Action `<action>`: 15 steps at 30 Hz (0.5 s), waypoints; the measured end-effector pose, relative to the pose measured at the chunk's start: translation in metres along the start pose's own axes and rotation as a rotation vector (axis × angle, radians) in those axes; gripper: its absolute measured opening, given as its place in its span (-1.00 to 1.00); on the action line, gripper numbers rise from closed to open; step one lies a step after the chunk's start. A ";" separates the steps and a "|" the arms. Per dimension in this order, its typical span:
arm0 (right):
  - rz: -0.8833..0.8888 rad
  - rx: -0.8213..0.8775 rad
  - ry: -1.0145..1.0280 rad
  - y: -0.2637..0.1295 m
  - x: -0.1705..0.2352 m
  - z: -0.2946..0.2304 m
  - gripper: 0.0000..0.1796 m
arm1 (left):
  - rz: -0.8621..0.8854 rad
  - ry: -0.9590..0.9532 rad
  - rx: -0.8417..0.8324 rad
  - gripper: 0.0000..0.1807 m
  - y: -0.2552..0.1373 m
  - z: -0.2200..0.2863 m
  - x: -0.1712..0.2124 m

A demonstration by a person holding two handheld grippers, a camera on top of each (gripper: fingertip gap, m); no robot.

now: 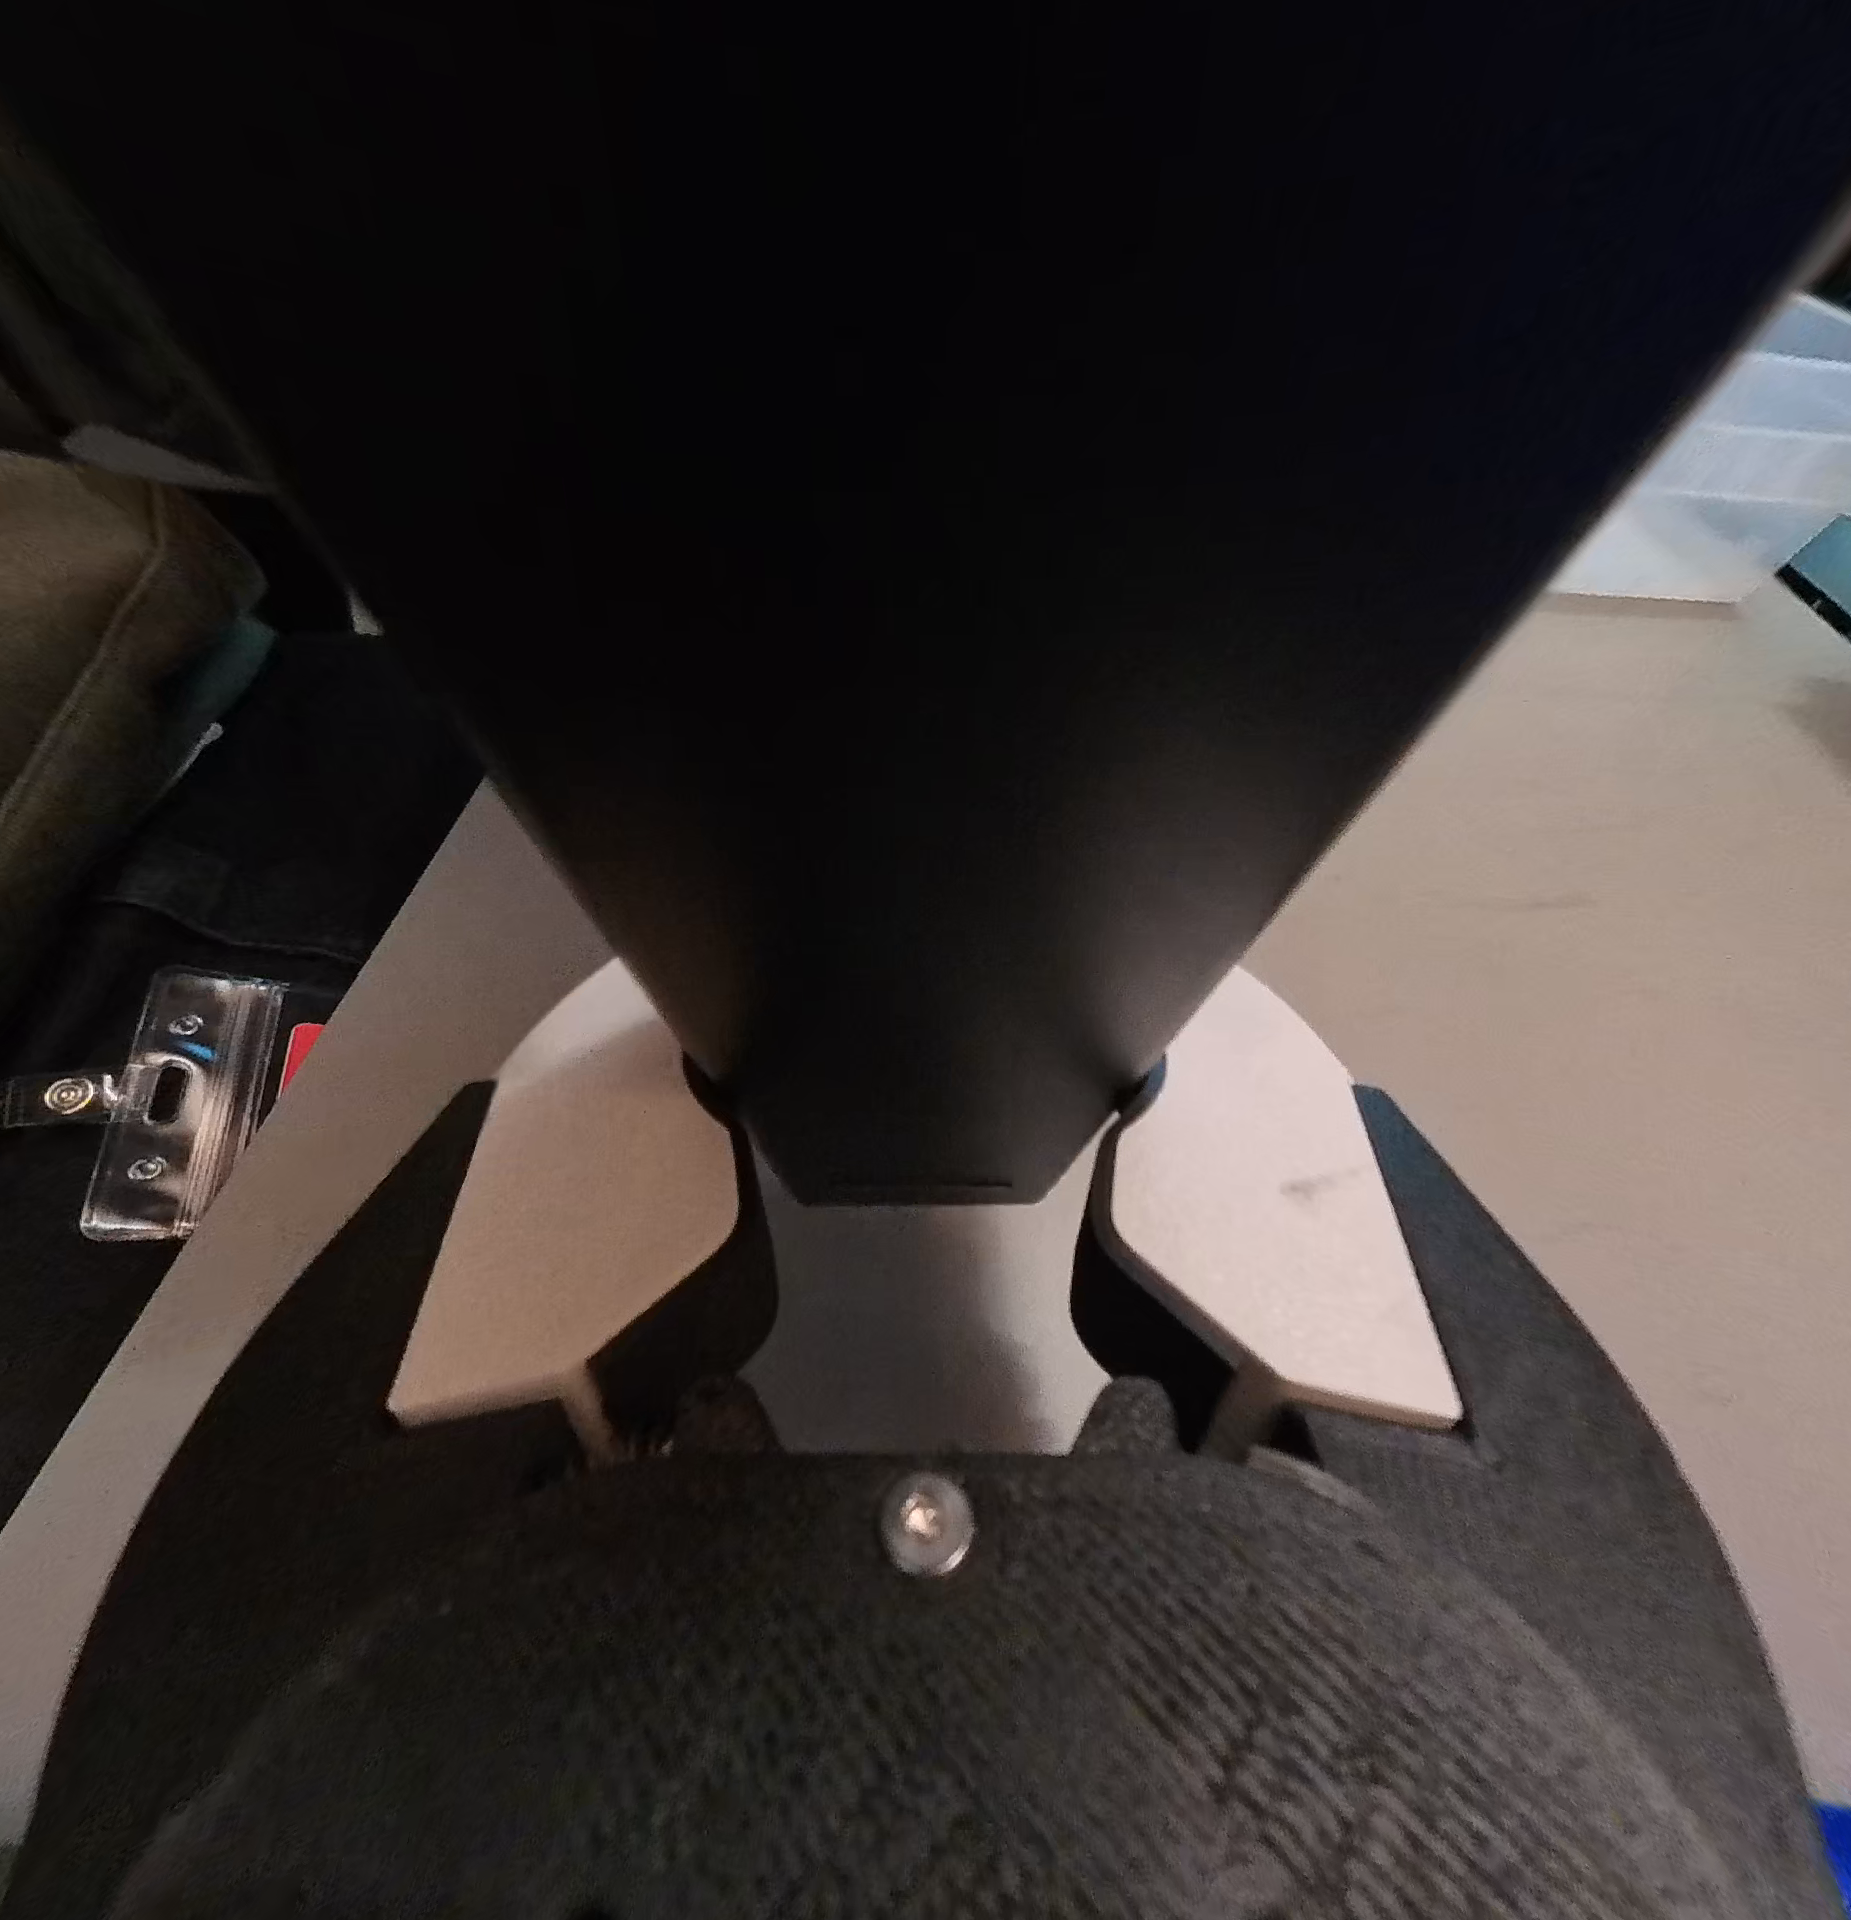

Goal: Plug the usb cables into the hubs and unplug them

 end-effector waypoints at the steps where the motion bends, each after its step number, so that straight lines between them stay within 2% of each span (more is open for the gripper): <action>1: -0.008 -0.002 -0.001 0.001 0.000 0.000 -0.21 | 0.032 -0.007 0.000 -0.25 -0.001 0.003 -0.009; 3: -0.009 0.001 0.004 0.001 0.000 0.001 -0.21 | 0.071 -0.019 -0.015 -0.22 0.001 0.010 -0.025; 7: 0.016 0.009 0.012 -0.002 -0.002 0.002 -0.21 | 0.047 -0.010 -0.075 -0.22 0.018 0.008 -0.033; 15: 0.161 0.021 0.041 -0.017 -0.011 0.006 -0.20 | 0.153 -0.083 -0.037 -0.24 0.007 -0.003 -0.034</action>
Point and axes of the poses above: each gripper's, where its closed fingertips meet, y out along the fingers, x out of its underside, z = x × y across the jaws, the point moved 4 cm from there along -y, back along the fingers, and after that the axes turned 7 degrees about -x, right-handed, at the moved point
